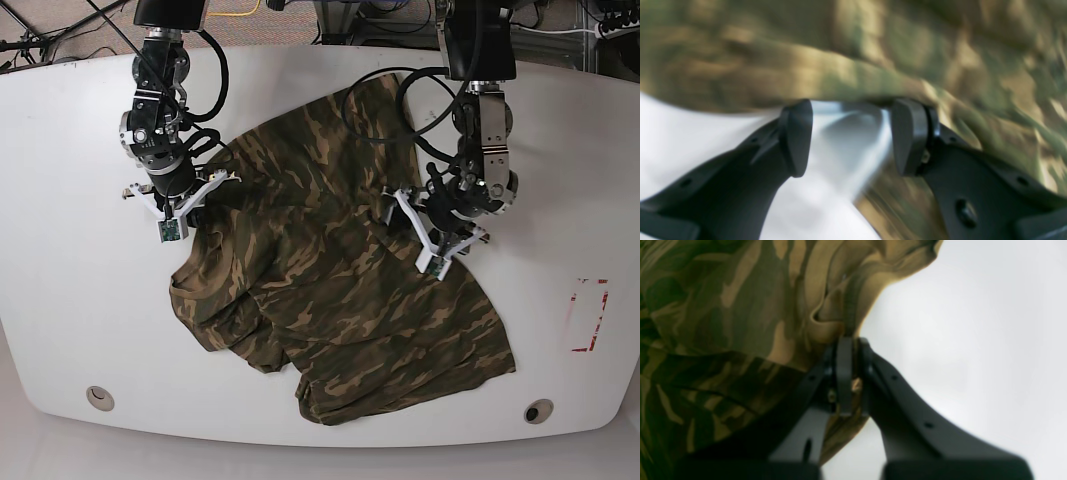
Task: Fold the T-shirt properly
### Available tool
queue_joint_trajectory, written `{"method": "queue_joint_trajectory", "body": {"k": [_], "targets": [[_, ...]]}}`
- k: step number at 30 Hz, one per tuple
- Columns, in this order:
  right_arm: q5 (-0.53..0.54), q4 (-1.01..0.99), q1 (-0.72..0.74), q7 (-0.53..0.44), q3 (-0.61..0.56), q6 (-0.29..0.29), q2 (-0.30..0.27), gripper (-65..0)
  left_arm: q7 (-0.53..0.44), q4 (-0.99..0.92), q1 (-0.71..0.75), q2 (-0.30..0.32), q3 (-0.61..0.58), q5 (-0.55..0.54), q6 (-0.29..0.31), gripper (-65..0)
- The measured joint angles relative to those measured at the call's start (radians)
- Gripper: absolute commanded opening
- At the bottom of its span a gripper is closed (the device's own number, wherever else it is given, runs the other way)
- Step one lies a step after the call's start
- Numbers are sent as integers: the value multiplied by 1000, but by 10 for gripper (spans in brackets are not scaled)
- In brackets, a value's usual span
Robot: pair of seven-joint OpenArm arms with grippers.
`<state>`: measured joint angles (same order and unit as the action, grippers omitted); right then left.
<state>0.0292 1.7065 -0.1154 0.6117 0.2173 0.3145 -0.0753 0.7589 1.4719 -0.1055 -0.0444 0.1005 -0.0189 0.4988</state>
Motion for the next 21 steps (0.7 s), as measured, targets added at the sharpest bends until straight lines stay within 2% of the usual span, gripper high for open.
{"method": "queue_joint_trajectory", "body": {"k": [6,8,14,18,21], "targets": [[1,0,0,-1,-1,3,3,-638,0,14,6,24,53,8,-11,-365],[0,0,0,-1,-1,3,2,-642,0,14,10,25,55,8,-10,-475],[0,0,1,0,-1,3,3,-641,-19,-13,11,19,39,3,-3,-589],[1,0,0,0,-1,3,3,-640,-15,-13,9,20,34,-1,-2,-641],[1,0,0,0,-1,3,3,-642,-3,-9,9,23,16,0,-5,-650]]}}
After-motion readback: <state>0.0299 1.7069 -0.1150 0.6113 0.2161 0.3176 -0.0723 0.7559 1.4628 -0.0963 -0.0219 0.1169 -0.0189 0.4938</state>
